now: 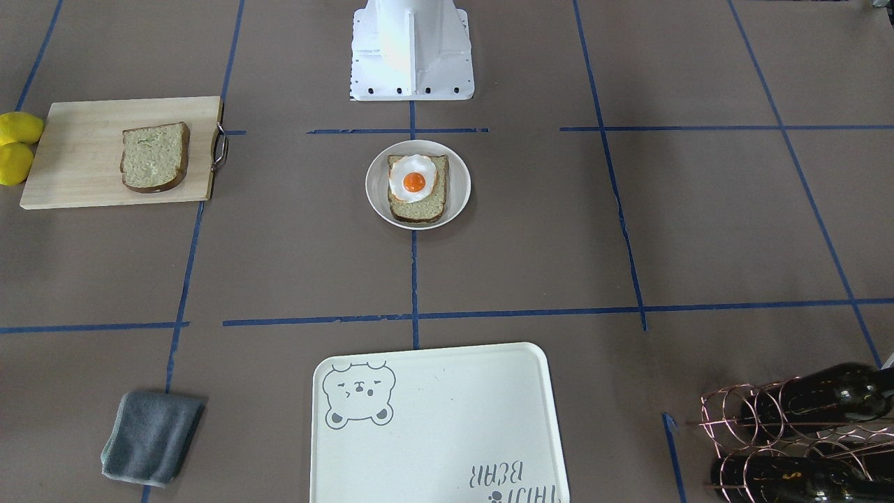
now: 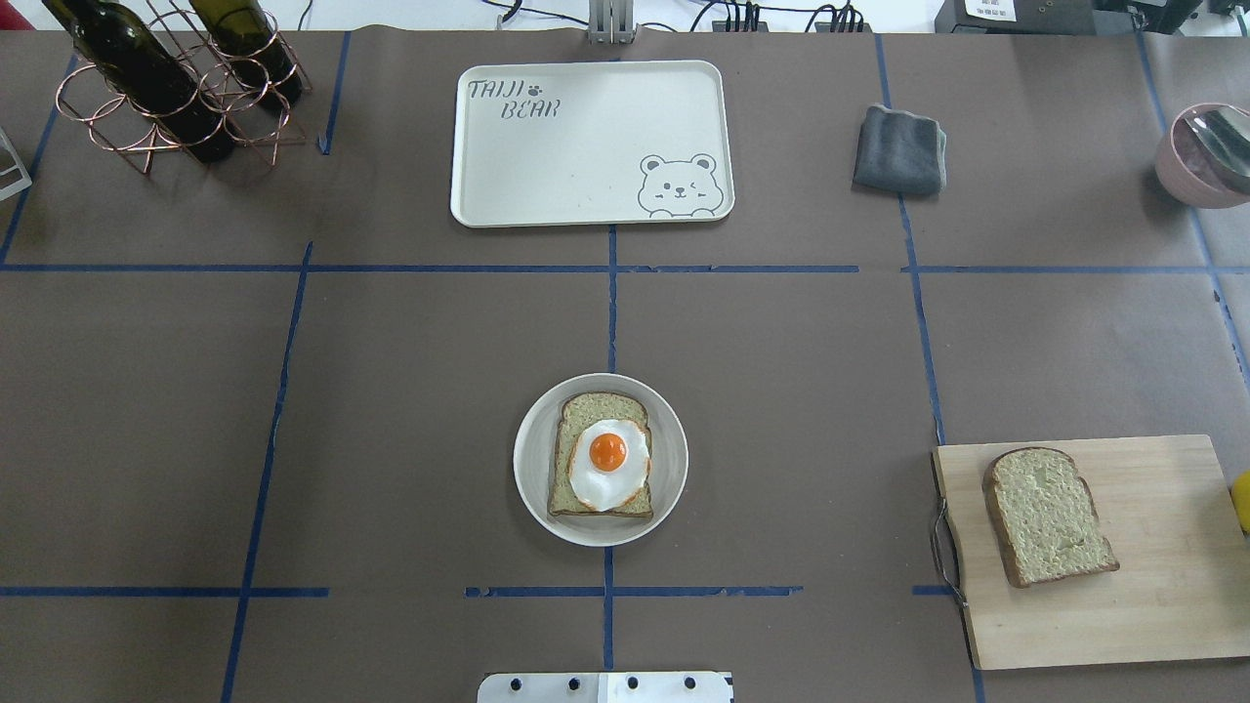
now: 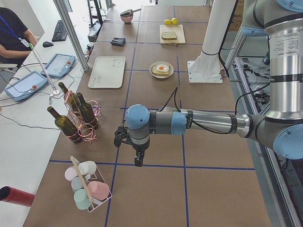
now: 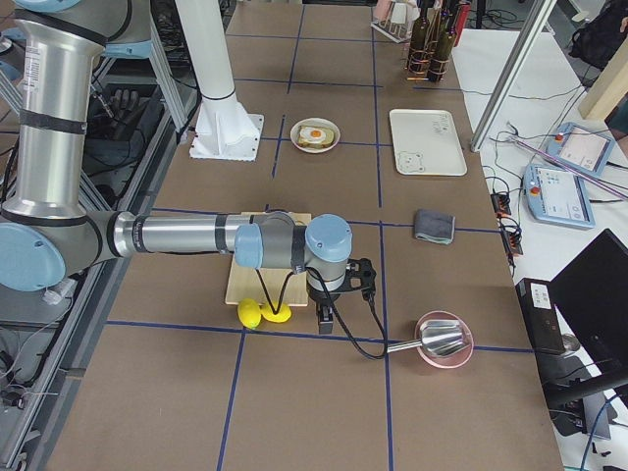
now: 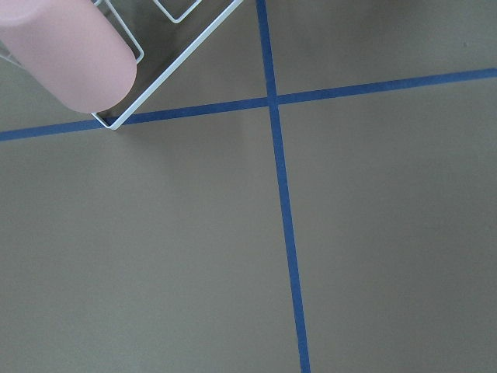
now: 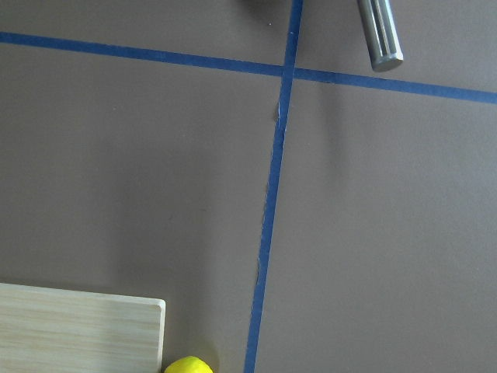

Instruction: Make sandwich and place on tray

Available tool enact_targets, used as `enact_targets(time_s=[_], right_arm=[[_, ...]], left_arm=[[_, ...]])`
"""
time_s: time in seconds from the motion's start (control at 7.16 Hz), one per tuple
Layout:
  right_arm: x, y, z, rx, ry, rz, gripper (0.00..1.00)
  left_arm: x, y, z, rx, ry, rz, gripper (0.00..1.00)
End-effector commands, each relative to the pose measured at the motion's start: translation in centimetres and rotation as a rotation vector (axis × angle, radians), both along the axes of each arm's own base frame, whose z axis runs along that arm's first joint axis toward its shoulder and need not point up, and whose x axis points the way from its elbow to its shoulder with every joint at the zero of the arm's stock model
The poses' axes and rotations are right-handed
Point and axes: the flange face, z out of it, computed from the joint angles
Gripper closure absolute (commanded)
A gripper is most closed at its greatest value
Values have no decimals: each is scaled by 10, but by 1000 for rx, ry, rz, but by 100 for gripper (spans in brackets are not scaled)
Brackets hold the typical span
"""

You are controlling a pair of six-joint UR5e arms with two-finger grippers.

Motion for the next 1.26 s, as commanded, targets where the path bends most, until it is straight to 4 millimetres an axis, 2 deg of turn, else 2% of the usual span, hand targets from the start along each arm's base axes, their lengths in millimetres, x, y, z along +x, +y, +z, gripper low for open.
enact_targets(time_s=[0.0, 0.28, 0.42, 0.7, 0.84, 1.12], right_arm=[[-2, -1, 0, -7, -24, 3, 0], [-9, 0, -14, 13, -90, -7, 0], [-23, 0, -18, 0, -135, -22, 0], [-87, 9, -58, 25, -153, -30, 0], [-119, 31, -58, 62, -178, -25, 0], [-179, 54, -76, -64, -242, 63, 0]], left_arm=[[7, -2, -7, 20, 26, 19, 0], [22, 1, -18, 24, 199, 26, 0], [24, -1, -22, 43, 203, 33, 0], [25, -4, -30, 123, 205, 43, 0], [26, -6, -35, 150, 211, 47, 0], [28, -9, -41, 172, 221, 37, 0]])
